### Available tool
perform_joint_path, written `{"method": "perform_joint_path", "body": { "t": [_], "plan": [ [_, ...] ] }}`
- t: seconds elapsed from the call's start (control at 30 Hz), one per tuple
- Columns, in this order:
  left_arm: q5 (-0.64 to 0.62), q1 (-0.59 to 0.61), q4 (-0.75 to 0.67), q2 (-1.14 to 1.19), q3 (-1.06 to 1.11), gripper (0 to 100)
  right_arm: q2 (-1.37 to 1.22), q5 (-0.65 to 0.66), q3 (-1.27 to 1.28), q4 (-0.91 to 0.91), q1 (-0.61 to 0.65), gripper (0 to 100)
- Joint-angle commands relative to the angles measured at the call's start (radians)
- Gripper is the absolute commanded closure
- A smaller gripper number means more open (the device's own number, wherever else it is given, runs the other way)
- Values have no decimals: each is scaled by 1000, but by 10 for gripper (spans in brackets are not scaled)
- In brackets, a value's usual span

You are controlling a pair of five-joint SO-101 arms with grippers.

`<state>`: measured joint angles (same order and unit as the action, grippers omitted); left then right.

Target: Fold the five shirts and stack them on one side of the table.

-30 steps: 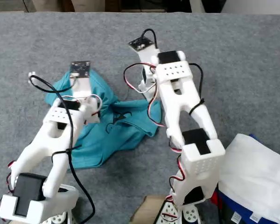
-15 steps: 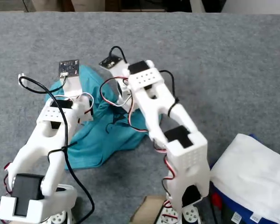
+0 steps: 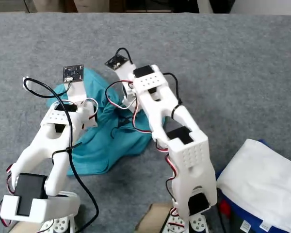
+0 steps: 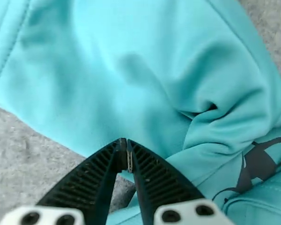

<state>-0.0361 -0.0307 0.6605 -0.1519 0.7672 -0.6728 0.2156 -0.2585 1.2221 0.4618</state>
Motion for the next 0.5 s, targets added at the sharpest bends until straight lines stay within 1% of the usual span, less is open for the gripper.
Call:
{"method": "perform_joint_path", "body": {
  "t": [0.0, 0.07, 0.17, 0.23, 0.3, 0.37, 0.47],
  "plan": [
    [-6, 8, -11, -4, -26, 980, -4, -14, -22, -15, -28, 960],
    [-8, 3, -9, -4, -29, 980, -4, -75, -51, -14, -68, 962],
    [-14, 3, 14, -4, -81, 979, -4, -109, -77, -11, -111, 965],
    [-63, 2, 75, -4, -149, 975, -4, -114, -87, -9, -127, 970],
    [-89, -14, 166, -4, -229, 966, 1, -118, -96, -11, -140, 970],
    [-92, -49, 233, 4, -290, 925, 15, -183, -104, -15, -156, 970],
    [-92, -137, 238, 5, -302, 850, 27, -229, -108, -17, -189, 970]
  ]
}}
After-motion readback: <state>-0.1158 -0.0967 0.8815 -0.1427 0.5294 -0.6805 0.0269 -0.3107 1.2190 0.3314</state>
